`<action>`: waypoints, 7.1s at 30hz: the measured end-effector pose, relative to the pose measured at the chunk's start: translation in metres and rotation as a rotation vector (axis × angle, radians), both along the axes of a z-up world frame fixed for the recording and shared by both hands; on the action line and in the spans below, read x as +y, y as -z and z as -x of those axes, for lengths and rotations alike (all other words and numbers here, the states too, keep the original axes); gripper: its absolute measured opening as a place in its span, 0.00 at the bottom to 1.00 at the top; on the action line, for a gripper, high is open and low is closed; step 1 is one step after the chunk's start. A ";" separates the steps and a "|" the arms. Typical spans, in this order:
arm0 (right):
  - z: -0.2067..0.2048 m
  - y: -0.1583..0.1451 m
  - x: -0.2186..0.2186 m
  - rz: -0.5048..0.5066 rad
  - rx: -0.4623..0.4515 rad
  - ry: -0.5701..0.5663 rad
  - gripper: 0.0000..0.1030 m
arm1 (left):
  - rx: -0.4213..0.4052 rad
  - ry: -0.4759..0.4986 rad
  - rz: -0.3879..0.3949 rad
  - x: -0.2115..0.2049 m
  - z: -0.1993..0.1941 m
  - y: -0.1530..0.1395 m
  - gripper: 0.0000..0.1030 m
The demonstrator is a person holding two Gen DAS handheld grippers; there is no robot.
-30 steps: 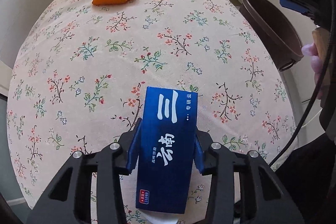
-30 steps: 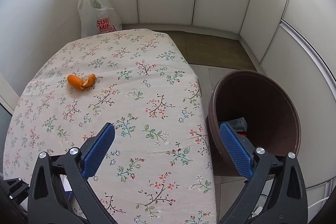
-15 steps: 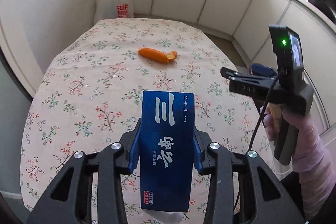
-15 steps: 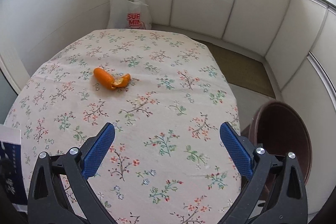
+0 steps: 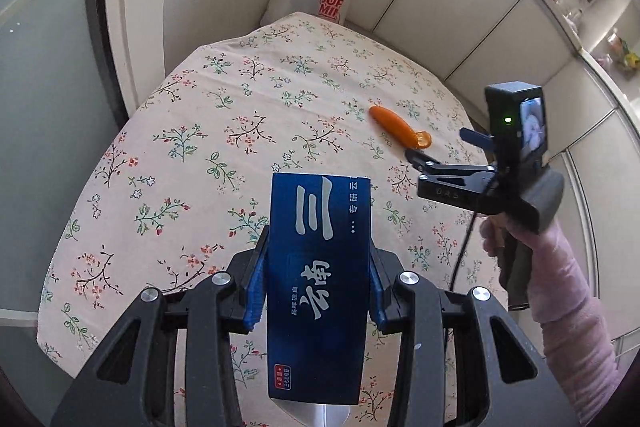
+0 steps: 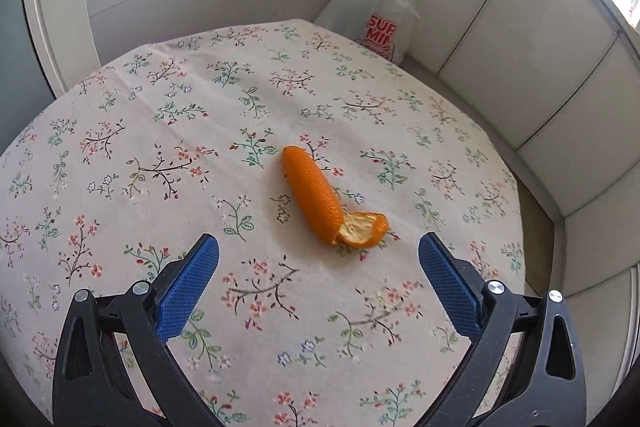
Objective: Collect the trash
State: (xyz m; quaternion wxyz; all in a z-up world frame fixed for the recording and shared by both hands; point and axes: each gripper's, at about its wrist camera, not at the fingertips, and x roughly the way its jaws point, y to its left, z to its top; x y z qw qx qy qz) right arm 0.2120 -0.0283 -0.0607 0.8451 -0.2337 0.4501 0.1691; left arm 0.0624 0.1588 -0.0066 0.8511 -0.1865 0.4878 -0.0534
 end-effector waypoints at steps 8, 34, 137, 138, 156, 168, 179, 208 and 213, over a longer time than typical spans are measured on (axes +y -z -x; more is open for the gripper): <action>-0.038 0.026 0.018 -0.072 0.122 -0.018 0.91 | -0.037 -0.005 0.051 0.019 0.000 -0.014 0.39; -0.014 0.037 -0.031 -0.243 0.142 0.161 0.16 | -0.018 -0.020 0.058 0.024 -0.011 -0.005 0.39; 0.325 -0.150 -0.405 -0.320 -0.797 1.204 0.93 | -0.888 0.315 -0.236 -0.406 0.053 -0.142 0.94; 0.331 -0.153 -0.393 -0.318 -0.823 1.186 0.93 | -0.870 0.329 -0.228 -0.398 0.057 -0.142 0.94; 0.339 -0.138 -0.280 -0.254 -0.810 0.981 0.93 | -0.546 0.361 -0.169 -0.307 0.073 -0.085 0.94; 0.333 -0.129 -0.284 -0.259 -0.751 0.997 0.93 | -0.485 0.361 -0.130 -0.299 0.066 -0.083 0.94; 0.331 -0.127 -0.284 -0.276 -0.723 0.992 0.93 | -0.470 0.359 -0.145 -0.299 0.063 -0.079 0.94; 0.329 -0.121 -0.283 -0.291 -0.704 0.995 0.93 | -0.469 0.368 -0.159 -0.301 0.065 -0.074 0.94; 0.328 -0.120 -0.283 -0.293 -0.694 0.994 0.93 | -0.476 0.371 -0.178 -0.303 0.066 -0.073 0.94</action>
